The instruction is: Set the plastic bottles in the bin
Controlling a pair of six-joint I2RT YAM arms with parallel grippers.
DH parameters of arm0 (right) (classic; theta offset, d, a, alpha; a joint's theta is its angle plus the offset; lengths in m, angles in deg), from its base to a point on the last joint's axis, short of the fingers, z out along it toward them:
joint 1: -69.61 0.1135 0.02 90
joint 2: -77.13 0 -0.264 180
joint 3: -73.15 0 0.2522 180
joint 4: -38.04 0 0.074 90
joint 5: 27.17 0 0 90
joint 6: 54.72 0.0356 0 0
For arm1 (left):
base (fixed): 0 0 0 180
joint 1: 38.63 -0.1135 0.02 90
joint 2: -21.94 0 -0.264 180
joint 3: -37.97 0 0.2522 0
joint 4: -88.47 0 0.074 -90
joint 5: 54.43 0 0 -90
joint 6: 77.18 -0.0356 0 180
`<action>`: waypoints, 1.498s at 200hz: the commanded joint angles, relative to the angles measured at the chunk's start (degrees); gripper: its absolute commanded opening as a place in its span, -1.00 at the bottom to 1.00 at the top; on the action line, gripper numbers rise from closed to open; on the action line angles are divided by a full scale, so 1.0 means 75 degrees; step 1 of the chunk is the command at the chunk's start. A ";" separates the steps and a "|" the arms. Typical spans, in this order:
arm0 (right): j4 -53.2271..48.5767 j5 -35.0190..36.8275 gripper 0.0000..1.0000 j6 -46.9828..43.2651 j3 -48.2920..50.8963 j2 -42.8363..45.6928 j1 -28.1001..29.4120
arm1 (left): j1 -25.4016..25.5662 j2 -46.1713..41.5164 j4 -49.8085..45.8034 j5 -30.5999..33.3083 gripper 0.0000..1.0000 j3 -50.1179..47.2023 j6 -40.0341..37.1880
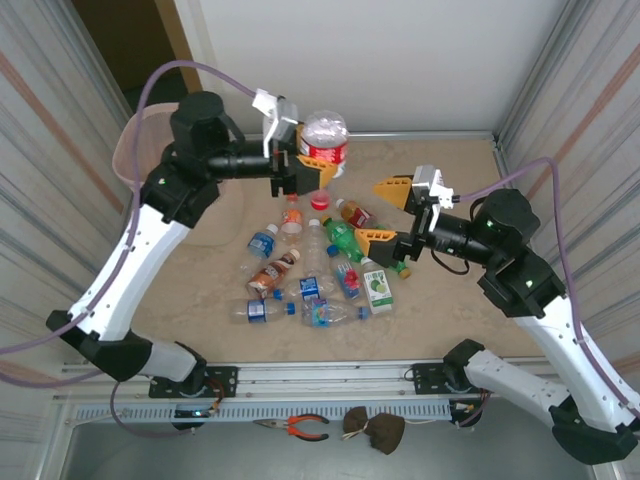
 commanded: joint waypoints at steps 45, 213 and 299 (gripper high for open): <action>-0.0399 0.0534 0.87 -0.0337 0.0006 0.0159 0.0062 | -0.2307 -0.0437 -0.2397 0.2573 0.08 0.0800 -0.0445; -0.0484 0.0463 0.87 -0.0419 -0.0047 0.0018 0.0053 | -0.5072 0.2224 -0.4724 0.5791 0.03 0.1909 -0.1971; -0.0521 0.0520 0.88 -0.0509 0.0023 -0.0024 0.0041 | -0.5211 0.3448 -0.4943 0.5624 0.02 0.1004 -0.1644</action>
